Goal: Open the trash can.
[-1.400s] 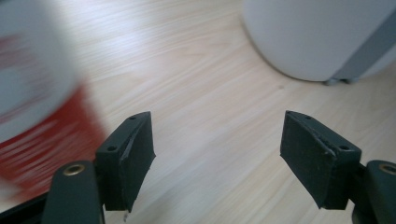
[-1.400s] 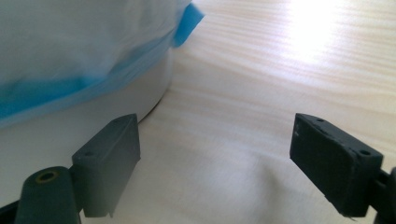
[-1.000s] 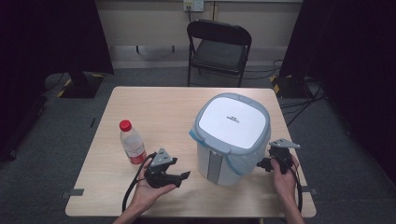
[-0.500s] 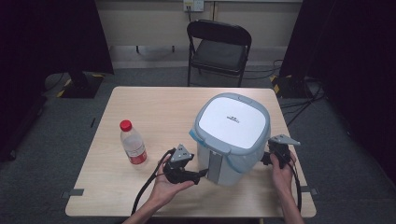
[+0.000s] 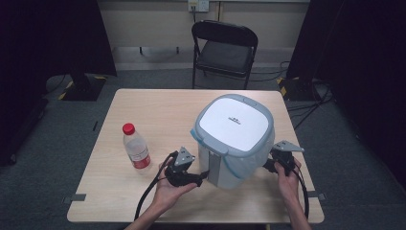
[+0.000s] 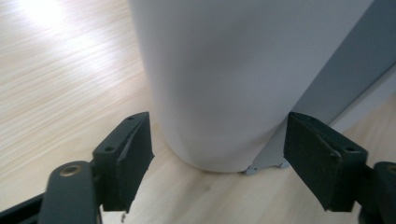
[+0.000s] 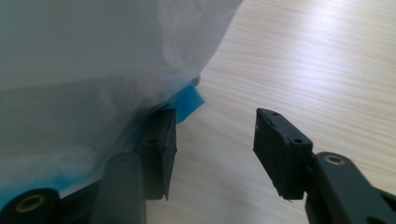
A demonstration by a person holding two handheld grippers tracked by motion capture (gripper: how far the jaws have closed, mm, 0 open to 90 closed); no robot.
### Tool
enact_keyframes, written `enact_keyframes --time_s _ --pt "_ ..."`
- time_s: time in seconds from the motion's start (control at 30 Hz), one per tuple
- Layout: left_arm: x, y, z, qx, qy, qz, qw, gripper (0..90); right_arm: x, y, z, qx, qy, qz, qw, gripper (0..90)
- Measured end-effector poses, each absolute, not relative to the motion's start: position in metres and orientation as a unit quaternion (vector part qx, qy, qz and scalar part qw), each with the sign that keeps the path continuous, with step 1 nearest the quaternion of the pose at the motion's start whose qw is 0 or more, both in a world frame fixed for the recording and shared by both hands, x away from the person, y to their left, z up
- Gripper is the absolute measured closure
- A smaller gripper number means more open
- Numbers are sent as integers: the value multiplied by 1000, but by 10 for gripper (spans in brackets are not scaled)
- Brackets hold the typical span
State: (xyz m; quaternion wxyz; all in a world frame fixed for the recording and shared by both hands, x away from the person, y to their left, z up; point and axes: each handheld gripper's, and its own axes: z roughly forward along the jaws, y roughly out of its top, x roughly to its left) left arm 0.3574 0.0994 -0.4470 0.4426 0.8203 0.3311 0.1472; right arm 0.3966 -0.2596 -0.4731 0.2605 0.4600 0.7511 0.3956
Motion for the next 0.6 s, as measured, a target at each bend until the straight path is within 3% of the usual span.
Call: enact_keyframes --time_s 0.07,0.13,0.3,0.6 --pt "361 107 -447 812 349 159 439 269 393 -256 -472 455 757 393 257 420" --pt "368 113 -447 803 370 161 439 277 391 -255 -470 459 761 387 245 256" --pt "377 117 -448 800 375 151 444 272 397 -262 -473 482 760 343 271 249" --pt "402 112 -446 782 416 169 432 333 427 -259 -467 490 734 371 290 252"
